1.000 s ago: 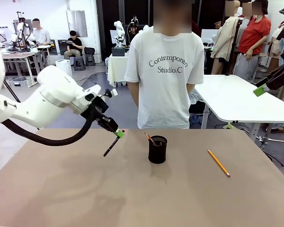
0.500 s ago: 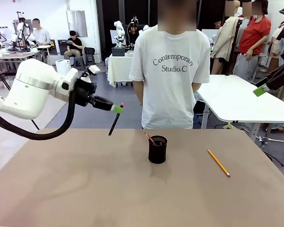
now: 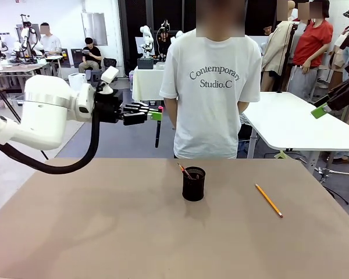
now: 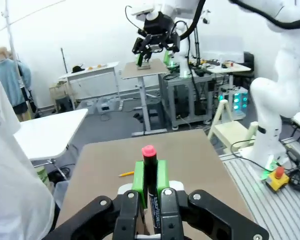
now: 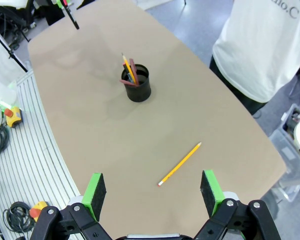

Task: Place the pens into the pen holder.
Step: Pick up a writing instrument from the table and place it into the Pen holder.

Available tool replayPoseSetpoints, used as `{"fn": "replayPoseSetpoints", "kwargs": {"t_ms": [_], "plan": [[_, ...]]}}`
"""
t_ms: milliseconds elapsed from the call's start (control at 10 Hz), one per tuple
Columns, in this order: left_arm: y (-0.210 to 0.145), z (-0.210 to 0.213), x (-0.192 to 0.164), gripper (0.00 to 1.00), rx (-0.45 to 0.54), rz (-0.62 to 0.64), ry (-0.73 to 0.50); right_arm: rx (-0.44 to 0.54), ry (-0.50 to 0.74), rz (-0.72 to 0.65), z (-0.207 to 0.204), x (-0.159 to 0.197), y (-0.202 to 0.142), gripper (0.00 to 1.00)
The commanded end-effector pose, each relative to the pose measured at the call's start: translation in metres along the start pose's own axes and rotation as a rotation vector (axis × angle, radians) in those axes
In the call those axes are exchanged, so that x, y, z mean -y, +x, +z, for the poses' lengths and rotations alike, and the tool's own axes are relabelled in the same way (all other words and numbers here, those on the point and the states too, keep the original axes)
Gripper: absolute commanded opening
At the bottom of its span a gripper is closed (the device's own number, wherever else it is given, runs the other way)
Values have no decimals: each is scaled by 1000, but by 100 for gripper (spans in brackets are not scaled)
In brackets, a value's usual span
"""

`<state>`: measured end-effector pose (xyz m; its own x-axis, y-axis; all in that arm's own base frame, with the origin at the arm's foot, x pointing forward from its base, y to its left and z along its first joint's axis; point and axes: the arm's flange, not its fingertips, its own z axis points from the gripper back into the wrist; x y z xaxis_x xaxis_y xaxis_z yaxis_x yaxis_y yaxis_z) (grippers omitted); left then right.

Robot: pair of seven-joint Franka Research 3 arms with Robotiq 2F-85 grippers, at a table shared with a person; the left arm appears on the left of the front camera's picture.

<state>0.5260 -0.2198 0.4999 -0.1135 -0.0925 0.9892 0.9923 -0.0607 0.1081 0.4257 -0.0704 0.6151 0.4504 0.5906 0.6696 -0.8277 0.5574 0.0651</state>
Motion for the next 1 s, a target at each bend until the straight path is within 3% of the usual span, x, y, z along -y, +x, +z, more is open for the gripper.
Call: {"fn": "replayPoseSetpoints", "kwargs": {"t_ms": [0, 700, 900], "plan": [[-5, -15, -5, 0, 16, -40, 63, 11, 0, -1, 1, -1, 2, 100], [-6, -11, -4, 0, -7, -11, 34, 11, 0, -1, 1, -1, 2, 100], [-13, -25, -14, 0, 42, -111, 23, 11, 0, -1, 1, -1, 2, 100]]}}
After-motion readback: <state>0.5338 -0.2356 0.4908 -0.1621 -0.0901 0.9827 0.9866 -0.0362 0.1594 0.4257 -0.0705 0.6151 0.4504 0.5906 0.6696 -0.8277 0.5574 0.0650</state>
